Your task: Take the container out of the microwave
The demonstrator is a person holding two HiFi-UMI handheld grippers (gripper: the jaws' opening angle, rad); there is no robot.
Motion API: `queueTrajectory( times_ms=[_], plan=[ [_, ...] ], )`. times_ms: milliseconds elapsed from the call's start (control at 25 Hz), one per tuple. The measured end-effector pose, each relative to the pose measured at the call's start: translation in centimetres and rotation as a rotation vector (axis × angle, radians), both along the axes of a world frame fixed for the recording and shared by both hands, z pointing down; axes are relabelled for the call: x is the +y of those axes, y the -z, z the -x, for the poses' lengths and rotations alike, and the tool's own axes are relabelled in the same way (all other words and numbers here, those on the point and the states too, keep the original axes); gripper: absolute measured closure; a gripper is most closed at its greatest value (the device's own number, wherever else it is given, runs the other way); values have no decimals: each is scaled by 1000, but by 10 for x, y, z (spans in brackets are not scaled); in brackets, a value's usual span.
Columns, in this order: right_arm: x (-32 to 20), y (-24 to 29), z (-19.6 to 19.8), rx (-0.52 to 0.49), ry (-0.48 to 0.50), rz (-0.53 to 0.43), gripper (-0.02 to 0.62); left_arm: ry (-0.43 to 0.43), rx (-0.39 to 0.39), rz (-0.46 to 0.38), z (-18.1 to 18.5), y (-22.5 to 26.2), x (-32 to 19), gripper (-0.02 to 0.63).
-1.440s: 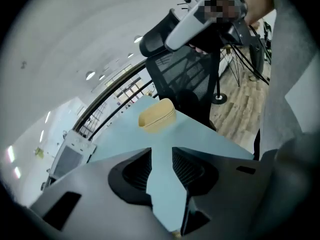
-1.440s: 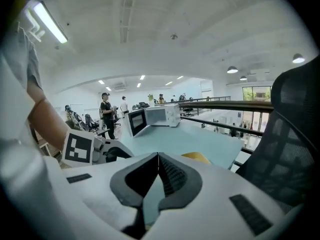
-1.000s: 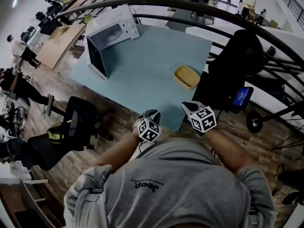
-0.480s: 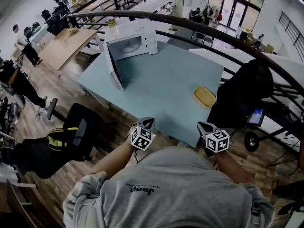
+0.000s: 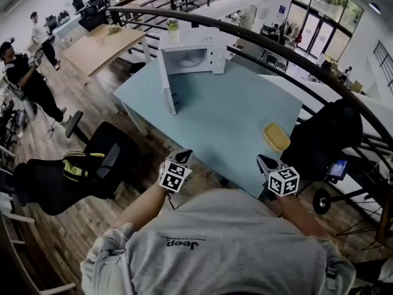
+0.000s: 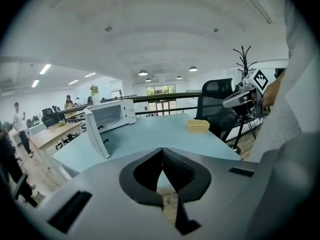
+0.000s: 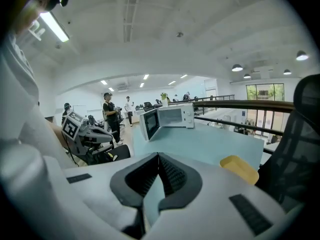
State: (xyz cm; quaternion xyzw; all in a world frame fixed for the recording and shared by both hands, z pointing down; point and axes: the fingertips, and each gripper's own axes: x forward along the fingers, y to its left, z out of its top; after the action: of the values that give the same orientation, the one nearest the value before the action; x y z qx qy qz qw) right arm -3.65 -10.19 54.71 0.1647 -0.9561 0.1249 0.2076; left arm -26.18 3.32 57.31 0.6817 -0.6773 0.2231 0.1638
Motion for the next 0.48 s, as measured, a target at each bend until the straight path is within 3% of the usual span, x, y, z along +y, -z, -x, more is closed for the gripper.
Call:
queueTrajectory(
  times_ms=[280,480],
  plan=[
    [-15,14,-19,-13,95,-31,577,80,204,-77,-51,18,-6,588],
    [-29,5,-42,-5,125,-19,577,78,212,-77,-91,16,-15,588]
  ],
)
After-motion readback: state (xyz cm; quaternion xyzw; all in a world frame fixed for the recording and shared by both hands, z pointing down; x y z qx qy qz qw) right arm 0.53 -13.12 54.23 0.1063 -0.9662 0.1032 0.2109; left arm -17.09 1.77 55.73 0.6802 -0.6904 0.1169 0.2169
